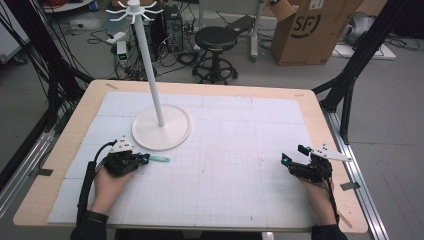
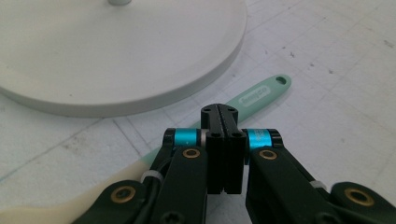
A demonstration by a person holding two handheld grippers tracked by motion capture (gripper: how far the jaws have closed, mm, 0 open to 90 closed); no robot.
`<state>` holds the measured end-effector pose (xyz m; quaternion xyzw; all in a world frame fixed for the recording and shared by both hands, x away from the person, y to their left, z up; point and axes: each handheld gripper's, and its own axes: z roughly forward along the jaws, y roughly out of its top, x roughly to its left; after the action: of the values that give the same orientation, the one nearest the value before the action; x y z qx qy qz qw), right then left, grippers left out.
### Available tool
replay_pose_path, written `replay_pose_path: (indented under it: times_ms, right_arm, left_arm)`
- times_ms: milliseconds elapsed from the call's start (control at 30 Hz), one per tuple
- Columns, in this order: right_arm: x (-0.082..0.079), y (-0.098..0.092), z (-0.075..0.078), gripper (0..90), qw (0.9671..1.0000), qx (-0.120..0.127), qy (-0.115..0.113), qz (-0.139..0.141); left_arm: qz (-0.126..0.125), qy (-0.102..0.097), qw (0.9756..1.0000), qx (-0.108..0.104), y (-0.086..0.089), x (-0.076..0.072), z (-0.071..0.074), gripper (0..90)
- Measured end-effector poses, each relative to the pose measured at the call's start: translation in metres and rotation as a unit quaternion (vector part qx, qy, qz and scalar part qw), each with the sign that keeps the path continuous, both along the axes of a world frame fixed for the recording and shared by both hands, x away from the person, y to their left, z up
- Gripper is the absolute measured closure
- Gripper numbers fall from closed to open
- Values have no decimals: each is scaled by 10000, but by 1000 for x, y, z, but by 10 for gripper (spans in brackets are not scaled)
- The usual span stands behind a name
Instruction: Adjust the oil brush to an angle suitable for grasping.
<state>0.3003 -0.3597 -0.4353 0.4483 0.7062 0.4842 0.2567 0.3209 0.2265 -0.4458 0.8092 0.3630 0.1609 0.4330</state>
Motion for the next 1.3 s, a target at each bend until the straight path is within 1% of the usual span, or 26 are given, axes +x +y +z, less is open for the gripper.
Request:
replay_pose_path:
  times_ms: [33,133,167,200,267,367,400,433,533,567,600,633,667,700,733,767,833,867,900,967,1000,1033,1100,1133,1200,1300]
  right_arm:
    - [0,0,0,221,10000,5,-14,-4]
    - [0,-1,0,221,10000,12,-8,-4]
    - [0,-1,0,220,10000,20,-1,-3]
    - [0,-1,0,221,10000,24,22,-7]
    - [0,-1,-1,220,10000,-12,6,12]
    - [0,-1,-1,221,10000,-22,16,9]
    - [0,-1,-1,221,10000,-3,32,9]
    - [0,-1,-1,221,10000,-3,35,-3]
    - [1,-1,-1,221,10000,-21,33,0]
    - [1,-1,-1,221,10000,-35,31,2]
    - [1,-1,-1,220,10000,-14,51,-11]
    - [1,-1,-1,221,10000,-4,54,-23]
    - [1,-1,-2,221,10000,-11,53,-22]
    - [1,0,-2,221,10000,-3,73,-37]
    - [1,-1,-2,221,10000,22,82,-50]
    - [1,-2,-2,220,10000,-6,38,-41]
    - [1,-2,-1,220,10000,35,55,-70]
    - [1,-2,-1,221,10000,35,51,-66]
    - [1,-2,-1,221,10000,35,51,-66]
    - [1,-2,-1,221,10000,29,52,-57]
    - [1,-1,-1,221,10000,31,54,-63]
    - [2,-2,-2,221,10000,5,65,-43]
    - [2,-2,-2,221,10000,5,61,-47]
    - [2,-2,-2,221,9999,0,94,-43]
    - [1,-2,-2,221,10000,-37,71,-9]
    - [1,-2,-2,221,10000,-30,77,1]
  left_arm:
    - [21,-98,9999,20,3,-1,3,865]
    - [231,-383,9990,-55,15,-7,13,778]
    - [283,-410,9986,-162,21,-8,16,735]
    - [333,-403,9981,-330,27,-9,19,666]
    - [425,-422,9964,-591,40,-10,23,581]
    - [584,-517,9934,-841,60,-12,27,441]
    - [584,-517,9934,-841,60,-12,27,393]
    - [723,-608,9902,-1025,73,-13,29,344]
    - [864,-671,9864,-1226,88,-15,30,252]
    - [864,-671,9864,-1226,88,-15,30,233]
    - [910,-686,9853,-1272,92,-16,31,234]
    - [960,-761,9828,-1383,100,-17,30,235]
    - [960,-761,9828,-1383,100,-17,30,236]
    - [994,-800,9814,-1433,103,-18,30,233]
    - [1030,-877,9793,-1502,105,-19,29,227]
    - [1126,-946,9761,-1598,109,-19,28,225]
    - [1183,-961,9756,-1580,111,-20,27,228]
    - [1320,-1003,9737,-1566,112,-20,26,228]
    - [1320,-1003,9737,-1566,112,-20,26,228]
    - [1399,-915,9712,-1696,114,-21,27,237]
    - [1412,-897,9708,-1718,115,-21,27,247]
    - [1410,-909,9711,-1696,115,-22,28,241]
    - [1419,-890,9720,-1649,115,-22,28,228]
    - [1393,-866,9730,-1622,115,-22,27,195]
    - [1314,-841,9747,-1600,114,-21,27,184]
    - [1265,-839,9752,-1609,113,-21,27,183]
